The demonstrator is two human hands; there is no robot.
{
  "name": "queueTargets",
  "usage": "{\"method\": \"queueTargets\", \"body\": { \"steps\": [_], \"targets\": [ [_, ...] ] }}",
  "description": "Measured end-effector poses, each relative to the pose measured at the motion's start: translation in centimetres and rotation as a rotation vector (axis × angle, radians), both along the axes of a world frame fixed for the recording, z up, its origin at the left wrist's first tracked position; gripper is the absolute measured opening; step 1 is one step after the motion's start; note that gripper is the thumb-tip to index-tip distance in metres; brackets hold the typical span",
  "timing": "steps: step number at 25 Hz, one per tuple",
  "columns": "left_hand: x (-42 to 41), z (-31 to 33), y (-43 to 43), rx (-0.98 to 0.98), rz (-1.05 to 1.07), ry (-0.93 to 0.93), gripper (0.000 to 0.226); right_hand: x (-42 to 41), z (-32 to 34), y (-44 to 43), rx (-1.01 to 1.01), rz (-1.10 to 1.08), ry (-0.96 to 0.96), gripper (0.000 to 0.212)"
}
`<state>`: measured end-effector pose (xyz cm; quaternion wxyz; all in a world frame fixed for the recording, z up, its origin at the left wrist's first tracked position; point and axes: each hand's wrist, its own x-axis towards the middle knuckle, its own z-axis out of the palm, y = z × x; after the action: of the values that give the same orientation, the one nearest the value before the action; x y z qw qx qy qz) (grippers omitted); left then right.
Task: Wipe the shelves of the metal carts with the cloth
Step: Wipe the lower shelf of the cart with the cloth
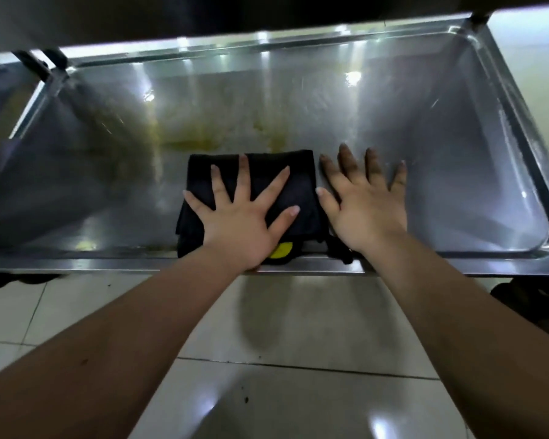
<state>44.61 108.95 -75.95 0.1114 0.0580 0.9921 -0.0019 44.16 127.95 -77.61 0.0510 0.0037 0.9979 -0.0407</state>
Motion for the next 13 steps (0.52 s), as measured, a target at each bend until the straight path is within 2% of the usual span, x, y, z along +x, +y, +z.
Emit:
{"method": "queueTargets", "body": {
  "steps": [6,9,13],
  "targets": [
    [-11.3,-0.1,2.9,0.038,0.009,0.032,0.058,0.2,-0.3,0.1,-0.021,-0.028,0.068,0.059],
    [-16.3,0.7,3.8,0.051,0.037,-0.051,0.06,-0.2,-0.3,0.2,-0.025,-0.042,0.052,0.06],
    [-16.1,1.0,3.2,0.07,-0.002,-0.074,0.061,-0.7,-0.2,0.7,-0.038,-0.033,0.067,0.06]
  ]
}}
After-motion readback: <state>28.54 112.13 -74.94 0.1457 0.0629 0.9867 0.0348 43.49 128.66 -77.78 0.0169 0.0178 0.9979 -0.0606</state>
